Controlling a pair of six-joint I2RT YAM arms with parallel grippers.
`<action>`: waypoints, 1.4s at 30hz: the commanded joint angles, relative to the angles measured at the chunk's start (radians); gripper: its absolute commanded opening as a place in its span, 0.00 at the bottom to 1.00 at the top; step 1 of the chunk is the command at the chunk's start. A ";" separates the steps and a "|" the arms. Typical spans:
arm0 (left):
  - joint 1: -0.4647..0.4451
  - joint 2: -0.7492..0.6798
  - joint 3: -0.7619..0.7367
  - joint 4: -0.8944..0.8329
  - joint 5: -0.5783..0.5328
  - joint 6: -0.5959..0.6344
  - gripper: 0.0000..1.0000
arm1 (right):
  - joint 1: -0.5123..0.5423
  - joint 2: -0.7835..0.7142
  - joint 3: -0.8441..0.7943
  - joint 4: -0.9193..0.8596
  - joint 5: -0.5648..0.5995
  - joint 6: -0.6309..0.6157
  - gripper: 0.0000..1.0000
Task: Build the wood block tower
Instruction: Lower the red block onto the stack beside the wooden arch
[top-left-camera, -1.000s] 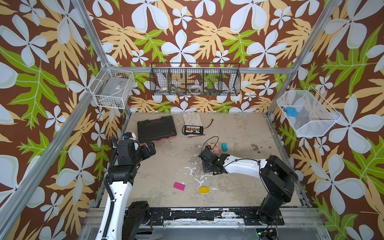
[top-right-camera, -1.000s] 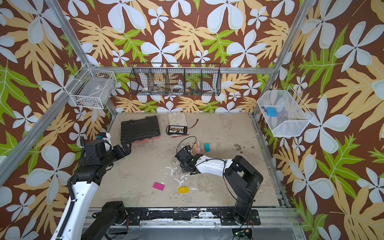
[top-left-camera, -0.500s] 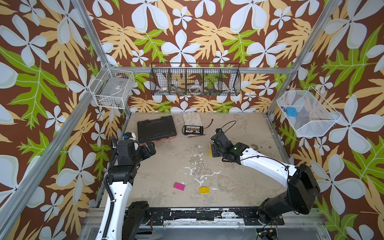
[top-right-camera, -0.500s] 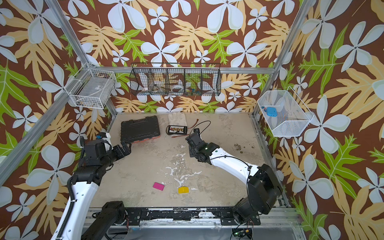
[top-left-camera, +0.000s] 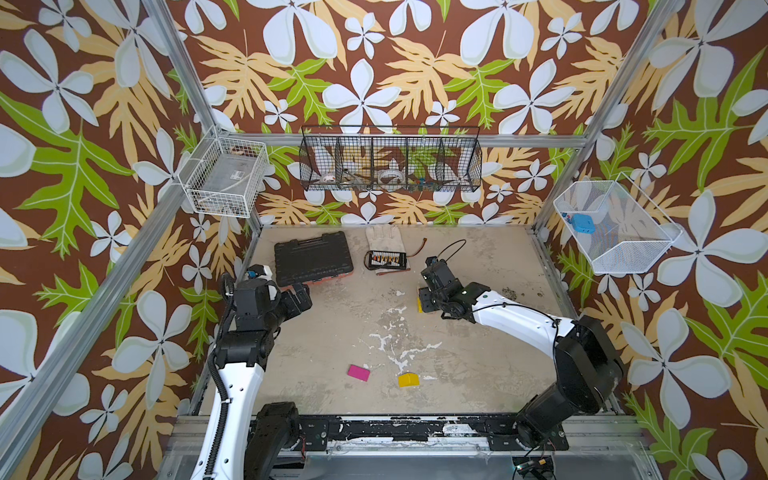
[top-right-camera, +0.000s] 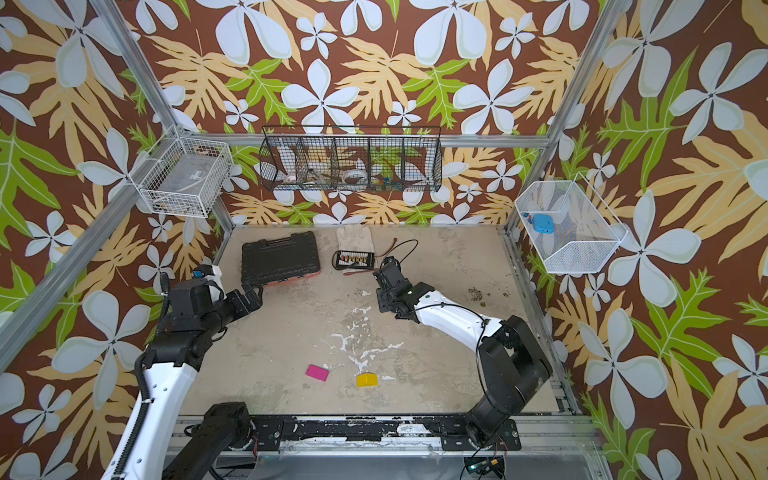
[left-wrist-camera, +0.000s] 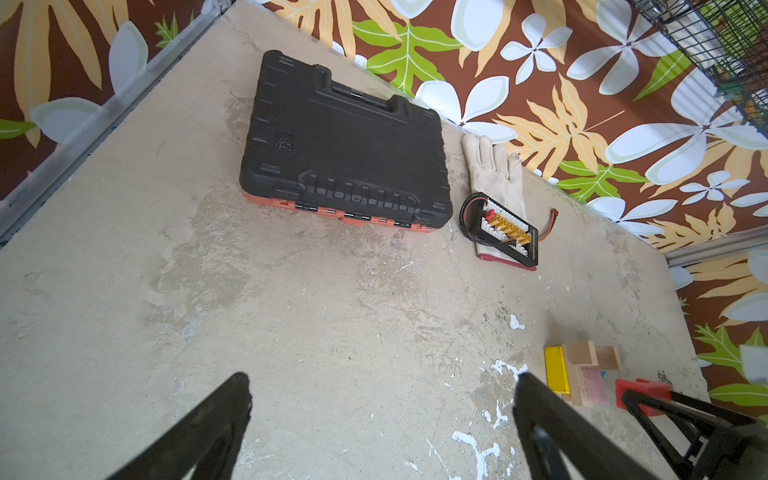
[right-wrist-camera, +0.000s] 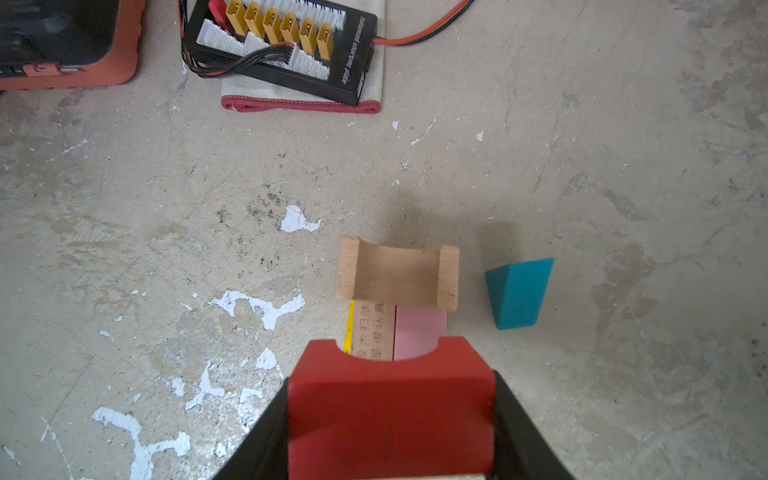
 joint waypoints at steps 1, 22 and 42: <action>0.001 -0.002 -0.003 0.002 0.005 0.004 1.00 | 0.000 0.018 0.002 0.028 -0.009 -0.009 0.35; 0.001 -0.003 -0.003 0.003 0.004 0.005 1.00 | -0.023 0.105 0.025 0.024 -0.023 -0.019 0.37; 0.001 -0.005 -0.002 0.003 0.006 0.004 1.00 | -0.030 0.137 0.043 0.006 -0.005 -0.014 0.47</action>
